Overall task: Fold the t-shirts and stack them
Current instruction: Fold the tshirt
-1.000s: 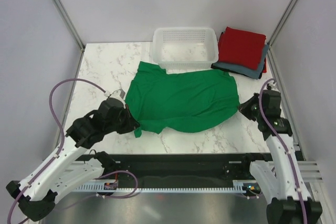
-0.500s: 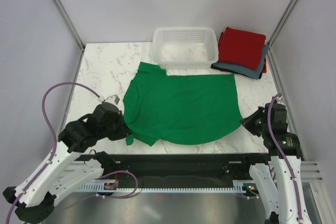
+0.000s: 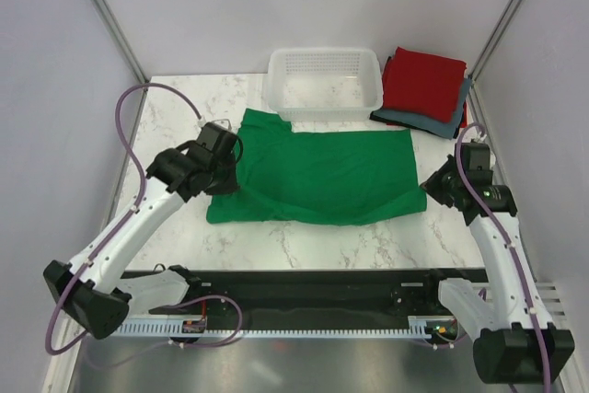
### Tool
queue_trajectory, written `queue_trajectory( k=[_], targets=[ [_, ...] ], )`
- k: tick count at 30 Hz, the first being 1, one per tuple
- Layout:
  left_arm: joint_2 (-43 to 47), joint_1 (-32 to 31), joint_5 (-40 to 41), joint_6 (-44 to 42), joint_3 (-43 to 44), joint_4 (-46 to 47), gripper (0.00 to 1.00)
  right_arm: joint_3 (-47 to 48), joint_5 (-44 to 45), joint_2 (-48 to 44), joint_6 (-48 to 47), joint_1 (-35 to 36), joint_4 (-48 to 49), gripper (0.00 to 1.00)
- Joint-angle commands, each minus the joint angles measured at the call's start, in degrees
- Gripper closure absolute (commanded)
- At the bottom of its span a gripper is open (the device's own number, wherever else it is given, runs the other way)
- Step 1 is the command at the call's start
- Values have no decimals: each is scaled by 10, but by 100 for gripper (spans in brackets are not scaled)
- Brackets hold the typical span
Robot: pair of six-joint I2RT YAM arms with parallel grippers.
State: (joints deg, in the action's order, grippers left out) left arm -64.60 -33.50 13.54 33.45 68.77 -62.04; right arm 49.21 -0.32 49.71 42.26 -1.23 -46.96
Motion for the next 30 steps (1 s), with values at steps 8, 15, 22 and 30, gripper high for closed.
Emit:
queue_trajectory(
  k=[8, 15, 22, 30],
  targets=[
    [-130, 114, -34, -144, 74, 89, 98, 32, 53, 153, -4, -3, 131, 100],
    [-255, 153, -67, -177, 109, 119, 95, 59, 76, 272, -5, -13, 182, 100],
    [-351, 212, -144, -174, 179, 105, 34, 209, 29, 425, -58, -39, 138, 25],
    [-61, 226, -120, -20, -78, 207, 23, 33, -29, 255, -51, -54, 150, 3]
  ],
)
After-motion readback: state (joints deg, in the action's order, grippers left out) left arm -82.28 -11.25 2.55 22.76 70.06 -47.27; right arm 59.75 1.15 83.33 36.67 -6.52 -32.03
